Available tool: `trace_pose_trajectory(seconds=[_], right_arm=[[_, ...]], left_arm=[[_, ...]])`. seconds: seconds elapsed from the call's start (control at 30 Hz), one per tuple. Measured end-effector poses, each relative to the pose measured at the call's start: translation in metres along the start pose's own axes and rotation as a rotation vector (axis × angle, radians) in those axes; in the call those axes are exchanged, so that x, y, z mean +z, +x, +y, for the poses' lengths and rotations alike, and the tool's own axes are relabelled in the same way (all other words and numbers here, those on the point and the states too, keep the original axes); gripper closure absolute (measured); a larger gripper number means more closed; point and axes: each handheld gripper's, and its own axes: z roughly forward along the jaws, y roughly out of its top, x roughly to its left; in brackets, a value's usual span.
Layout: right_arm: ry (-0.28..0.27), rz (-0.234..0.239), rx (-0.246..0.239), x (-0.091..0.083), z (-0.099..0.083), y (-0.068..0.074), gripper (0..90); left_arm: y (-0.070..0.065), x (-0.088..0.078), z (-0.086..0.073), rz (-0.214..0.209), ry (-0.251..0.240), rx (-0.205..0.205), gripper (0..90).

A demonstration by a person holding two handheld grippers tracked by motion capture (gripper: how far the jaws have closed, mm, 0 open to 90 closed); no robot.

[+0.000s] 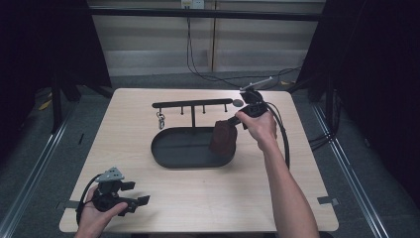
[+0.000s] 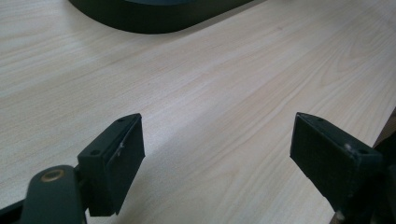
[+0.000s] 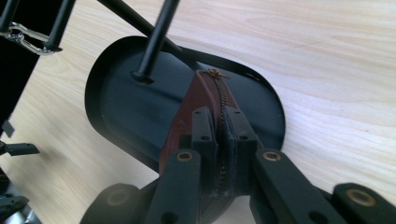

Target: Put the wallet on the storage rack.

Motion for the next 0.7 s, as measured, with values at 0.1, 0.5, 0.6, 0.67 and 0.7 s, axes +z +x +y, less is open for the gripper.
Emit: trace_pose_trajectory(seconds=[0.1,0.5,0.6,0.67,0.7], right_arm=[[-0.011,0.003,0.028,0.006,-0.001,-0.002,84.2],[-0.067,0.064,0.052,0.037,-0.008,-0.014,84.1],[-0.075,0.081,0.061,0.043,-0.011,-0.017,84.2],[-0.082,0.086,0.066,0.047,-0.013,-0.019,84.2],[-0.086,0.095,0.071,0.048,-0.014,-0.021,84.1]], left_arm=[[0.000,0.000,0.000,0.000,0.002,0.001,17.7],[0.000,0.000,0.000,0.001,0.003,-0.002,18.3],[0.000,0.000,0.000,0.002,0.004,0.000,18.3],[0.001,0.000,0.000,0.000,0.004,-0.002,18.3],[0.001,0.000,0.000,0.000,0.003,-0.002,18.3]])
